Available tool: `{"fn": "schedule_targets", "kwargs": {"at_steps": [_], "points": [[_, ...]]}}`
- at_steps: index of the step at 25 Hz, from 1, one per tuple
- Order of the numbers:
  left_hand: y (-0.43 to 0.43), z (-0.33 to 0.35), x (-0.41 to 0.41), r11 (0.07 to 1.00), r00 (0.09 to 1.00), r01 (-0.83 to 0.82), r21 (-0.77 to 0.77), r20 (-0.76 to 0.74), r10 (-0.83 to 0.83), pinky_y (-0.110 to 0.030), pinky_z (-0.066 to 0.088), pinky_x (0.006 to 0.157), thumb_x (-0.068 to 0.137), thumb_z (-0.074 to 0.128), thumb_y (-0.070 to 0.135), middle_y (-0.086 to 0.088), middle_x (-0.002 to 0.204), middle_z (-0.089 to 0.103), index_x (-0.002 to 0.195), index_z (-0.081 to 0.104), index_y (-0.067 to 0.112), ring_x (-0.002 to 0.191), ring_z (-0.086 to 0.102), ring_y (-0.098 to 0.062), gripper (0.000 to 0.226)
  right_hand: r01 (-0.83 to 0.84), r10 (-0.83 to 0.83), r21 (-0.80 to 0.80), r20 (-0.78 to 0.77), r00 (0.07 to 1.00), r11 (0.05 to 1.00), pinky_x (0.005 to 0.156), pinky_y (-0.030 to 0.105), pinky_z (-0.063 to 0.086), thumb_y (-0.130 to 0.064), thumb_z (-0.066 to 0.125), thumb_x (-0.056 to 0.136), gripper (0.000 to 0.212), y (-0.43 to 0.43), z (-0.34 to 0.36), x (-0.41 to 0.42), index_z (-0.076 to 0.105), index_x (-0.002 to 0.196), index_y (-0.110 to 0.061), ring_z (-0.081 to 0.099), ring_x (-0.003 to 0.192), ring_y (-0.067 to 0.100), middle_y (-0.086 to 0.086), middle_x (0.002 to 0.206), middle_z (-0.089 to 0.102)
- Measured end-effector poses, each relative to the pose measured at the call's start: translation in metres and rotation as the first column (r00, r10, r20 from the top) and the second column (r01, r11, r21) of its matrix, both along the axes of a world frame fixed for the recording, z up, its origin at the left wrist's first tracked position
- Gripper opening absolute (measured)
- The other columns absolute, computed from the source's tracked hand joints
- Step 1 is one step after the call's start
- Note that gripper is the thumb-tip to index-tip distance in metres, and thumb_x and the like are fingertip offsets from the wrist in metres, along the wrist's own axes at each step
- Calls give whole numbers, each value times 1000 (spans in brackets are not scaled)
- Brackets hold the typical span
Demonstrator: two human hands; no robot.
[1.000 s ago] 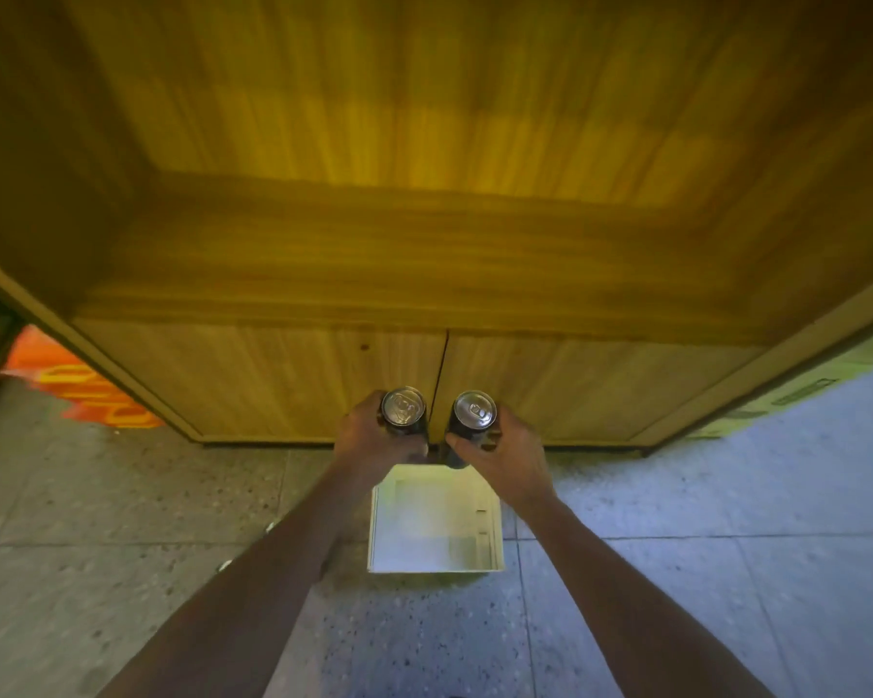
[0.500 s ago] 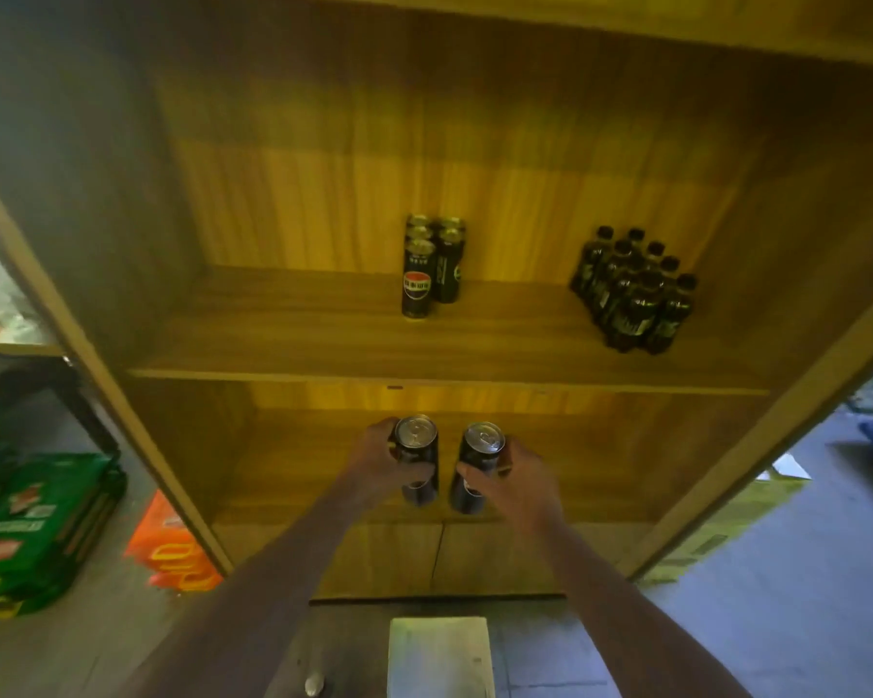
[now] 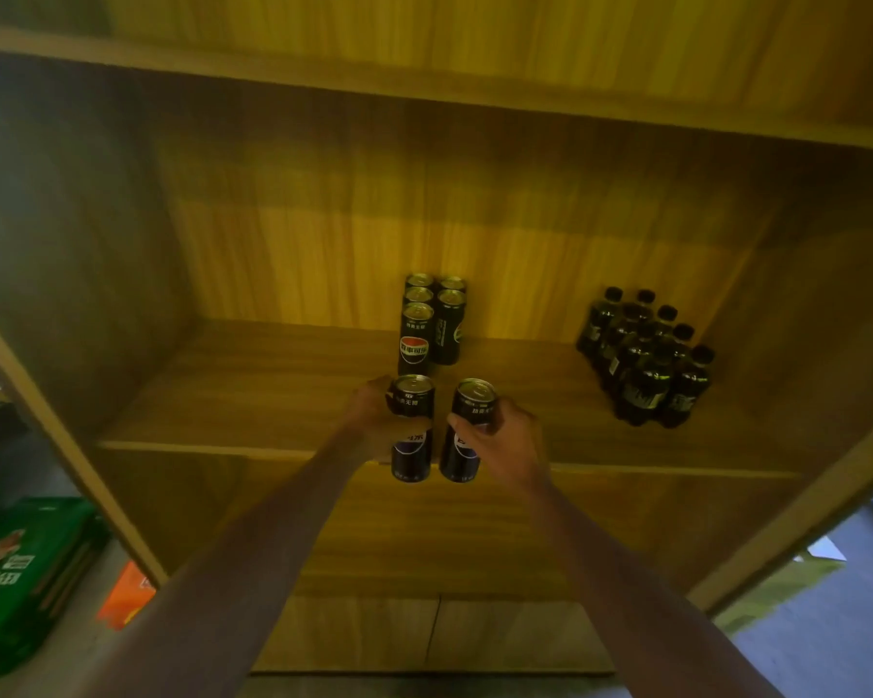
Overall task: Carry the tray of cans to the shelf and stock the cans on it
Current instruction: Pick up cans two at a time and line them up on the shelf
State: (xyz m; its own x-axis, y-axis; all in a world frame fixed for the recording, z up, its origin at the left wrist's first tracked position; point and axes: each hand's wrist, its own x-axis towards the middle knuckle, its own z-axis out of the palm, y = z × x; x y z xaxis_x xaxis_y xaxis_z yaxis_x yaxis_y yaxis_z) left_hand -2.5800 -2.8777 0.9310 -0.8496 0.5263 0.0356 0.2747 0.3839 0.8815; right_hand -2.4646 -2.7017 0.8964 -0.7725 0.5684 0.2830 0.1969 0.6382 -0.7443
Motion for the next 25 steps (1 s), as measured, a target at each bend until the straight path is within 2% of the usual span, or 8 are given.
{"fn": "schedule_targets", "kwargs": {"at_steps": [2,5,9,11,13,15,17,25], "points": [[12,3,-14,999,999,31,19,13,-32,-13,51,56,59,91,22,14,78,71,86,65,41,72,68,0,42,-60,57,-56,-46,997,997,66,17,58,-56,80,74,53,11,3,-21,67,110,-20,68,80,-6,-9,97,74],[26,8,-35,997,996,74,7,-42,-74,-7,49,54,60,90,17,31,83,71,87,63,55,79,67,11,54,-96,87,-119,-83,993,988,60,3,49,-46,85,75,53,24,0,-47,66,115,-17,63,76,-19,-11,98,71],[38,2,-58,998,996,-61,-26,-66,60,-21,50,71,57,91,21,11,98,69,107,62,26,90,66,-8,58,-79,68,-130,-87,994,988,57,3,47,-46,85,74,53,34,-6,-77,66,114,-16,61,72,-18,-8,99,72],[41,-4,-65,992,990,-130,-1,-57,129,-30,55,80,59,91,21,5,105,69,112,62,19,97,66,-15,61,-76,68,-110,-76,995,991,57,4,47,-47,84,73,54,38,-7,-93,66,114,-16,58,74,-17,-6,102,73],[45,-6,-73,985,985,-168,35,-36,170,-39,57,87,60,90,20,-1,112,70,117,61,16,102,66,-19,64,-76,65,-106,-96,993,991,64,8,52,-45,85,73,55,41,-5,-108,66,115,-14,63,80,-10,-2,106,74],[50,-7,-80,982,982,-185,49,-38,186,-43,57,89,60,90,18,-4,114,71,120,61,13,103,67,-22,67,-95,77,-150,-118,990,984,79,27,60,-42,85,74,58,46,-5,-121,65,119,-12,70,96,8,3,113,74],[55,-6,-84,978,979,-200,54,-38,202,-44,57,89,60,90,16,-6,115,71,121,60,11,103,67,-23,67,-116,94,-175,-129,987,978,87,38,60,-39,86,75,59,51,-5,-133,64,122,-11,70,105,16,6,116,73],[68,-7,-91,978,980,-197,69,-8,198,-34,55,82,62,89,16,-5,114,70,120,59,11,101,67,-21,65,-72,43,-254,-118,992,965,90,42,58,-31,86,76,57,64,-2,-167,63,123,-8,69,108,22,10,119,71]]}}
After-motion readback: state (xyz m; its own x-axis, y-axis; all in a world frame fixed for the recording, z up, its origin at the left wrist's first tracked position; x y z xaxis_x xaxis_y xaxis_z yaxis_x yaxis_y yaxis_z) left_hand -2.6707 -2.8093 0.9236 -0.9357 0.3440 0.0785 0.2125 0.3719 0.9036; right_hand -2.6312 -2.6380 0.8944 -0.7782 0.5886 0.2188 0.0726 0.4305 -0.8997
